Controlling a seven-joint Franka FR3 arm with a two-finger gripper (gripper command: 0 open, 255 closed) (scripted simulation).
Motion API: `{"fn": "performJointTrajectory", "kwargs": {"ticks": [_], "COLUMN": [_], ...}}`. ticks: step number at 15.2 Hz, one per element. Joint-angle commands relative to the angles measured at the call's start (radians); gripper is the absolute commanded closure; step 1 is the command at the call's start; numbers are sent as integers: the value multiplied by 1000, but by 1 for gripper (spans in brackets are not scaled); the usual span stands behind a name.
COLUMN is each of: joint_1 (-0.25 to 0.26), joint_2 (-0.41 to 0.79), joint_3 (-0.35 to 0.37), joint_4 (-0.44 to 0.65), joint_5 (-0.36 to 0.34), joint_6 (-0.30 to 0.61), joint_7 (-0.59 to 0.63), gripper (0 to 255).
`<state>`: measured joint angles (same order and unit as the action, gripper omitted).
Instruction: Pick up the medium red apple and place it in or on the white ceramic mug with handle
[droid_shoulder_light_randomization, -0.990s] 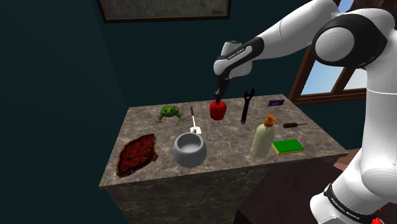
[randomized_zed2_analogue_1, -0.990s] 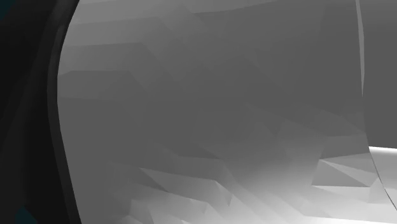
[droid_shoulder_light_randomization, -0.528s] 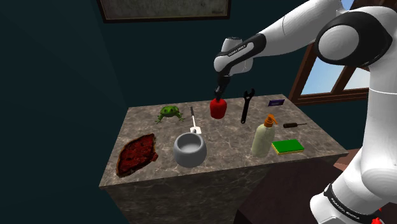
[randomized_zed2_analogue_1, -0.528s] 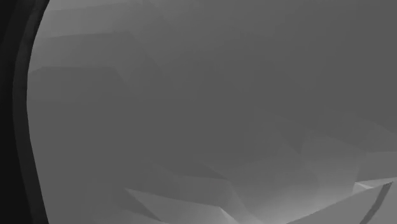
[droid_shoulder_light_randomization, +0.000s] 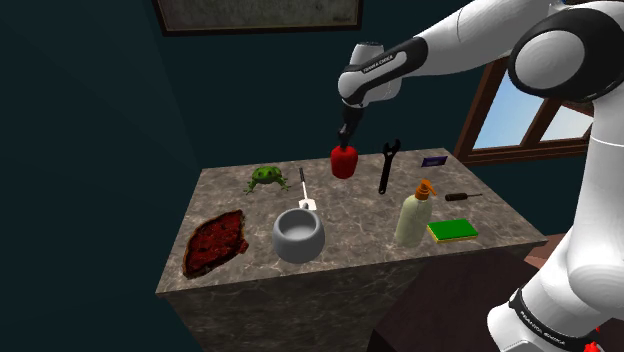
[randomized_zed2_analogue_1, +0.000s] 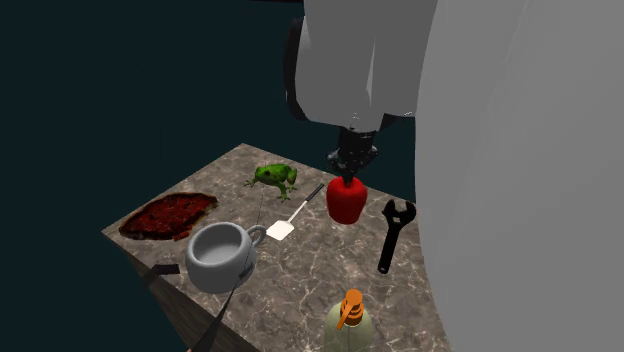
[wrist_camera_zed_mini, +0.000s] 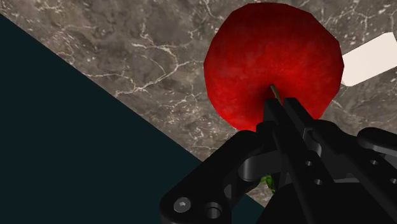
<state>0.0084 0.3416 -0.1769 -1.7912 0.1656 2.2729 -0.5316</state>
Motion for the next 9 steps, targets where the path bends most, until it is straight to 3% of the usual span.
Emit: {"fn": "performJointTrajectory", "kwargs": {"ticks": [1, 9], "joint_1": [2, 4], "joint_2": [-9, -46], "joint_3": [-1, -7], "joint_4": [15, 73], "joint_5": [-5, -20], "joint_6": [-24, -118], "joint_7": [6, 21], "gripper": [255, 255]}}
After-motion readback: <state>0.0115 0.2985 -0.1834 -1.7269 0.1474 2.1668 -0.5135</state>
